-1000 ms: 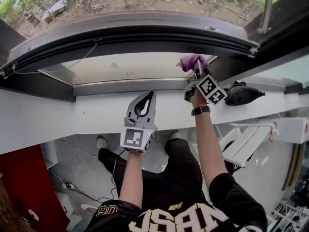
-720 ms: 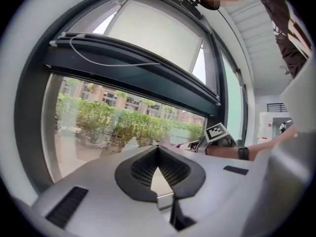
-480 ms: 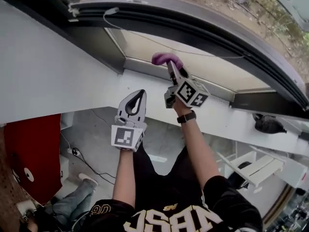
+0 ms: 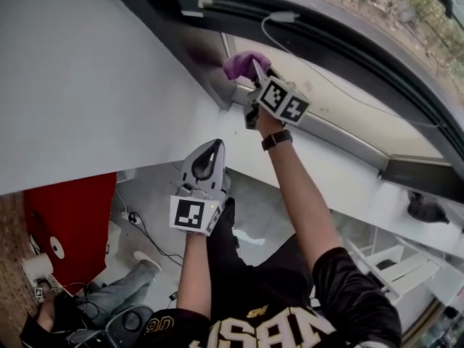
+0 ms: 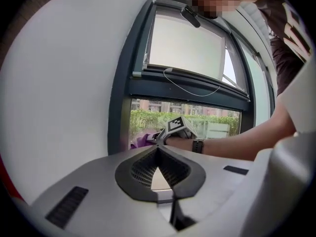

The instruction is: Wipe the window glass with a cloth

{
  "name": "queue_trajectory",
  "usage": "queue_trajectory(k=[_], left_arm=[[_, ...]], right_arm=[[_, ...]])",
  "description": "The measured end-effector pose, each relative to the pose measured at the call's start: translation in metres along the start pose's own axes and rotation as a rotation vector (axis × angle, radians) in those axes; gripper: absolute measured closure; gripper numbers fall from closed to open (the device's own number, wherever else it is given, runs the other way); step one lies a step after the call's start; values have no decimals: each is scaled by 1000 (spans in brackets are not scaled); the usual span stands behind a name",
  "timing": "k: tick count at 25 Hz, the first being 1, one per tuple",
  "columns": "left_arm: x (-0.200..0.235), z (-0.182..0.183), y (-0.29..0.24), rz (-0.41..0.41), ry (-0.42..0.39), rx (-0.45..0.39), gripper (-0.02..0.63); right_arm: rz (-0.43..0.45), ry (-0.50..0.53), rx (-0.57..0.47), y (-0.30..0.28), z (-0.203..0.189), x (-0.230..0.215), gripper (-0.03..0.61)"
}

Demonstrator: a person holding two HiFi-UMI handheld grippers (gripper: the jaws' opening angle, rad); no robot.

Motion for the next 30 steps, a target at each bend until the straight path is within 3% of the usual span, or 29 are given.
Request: queue_trajectory(k=[4,12,16,19,21,24,27,30], left_arm=[[-55,-15,-25,-78,69,-28,604],[-250,-45,-96,-373,82,-5,604],[-315,-52,-119,-472,78,-4,604],[-345,-52,-131,-503,80,-8,604],[-355,-52,-137,-512,83,-13,604],[-347,-49,-135,-505,73,-14,604],[-314,-48,-126,-422,73,-8,604],[-246,-49,-114,-308,34,-1,604]], right_arm=[[-55,55,-15,67,27,-53,500],[-203,37,-103,255,98,-216,491],[-391,-53,-251,354,130,-284,491],[-590,-174,-391,418,145,-334,491],[-696,-251,-487,450,154,-363,491],[-737,-270,-561,465,159,-377,491],[-692,-228,-534,437,144,-352,491],[-548,-236,-457,377,96,-284,491]])
Point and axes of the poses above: the fingertips, and each gripper's own axes: y backward along the fingers, x to its left, z out of its top, the point moved 9 cm from there along y, backward along the fingers, and after that the axes turned 2 degrees about -z, right-handed, at the moved point
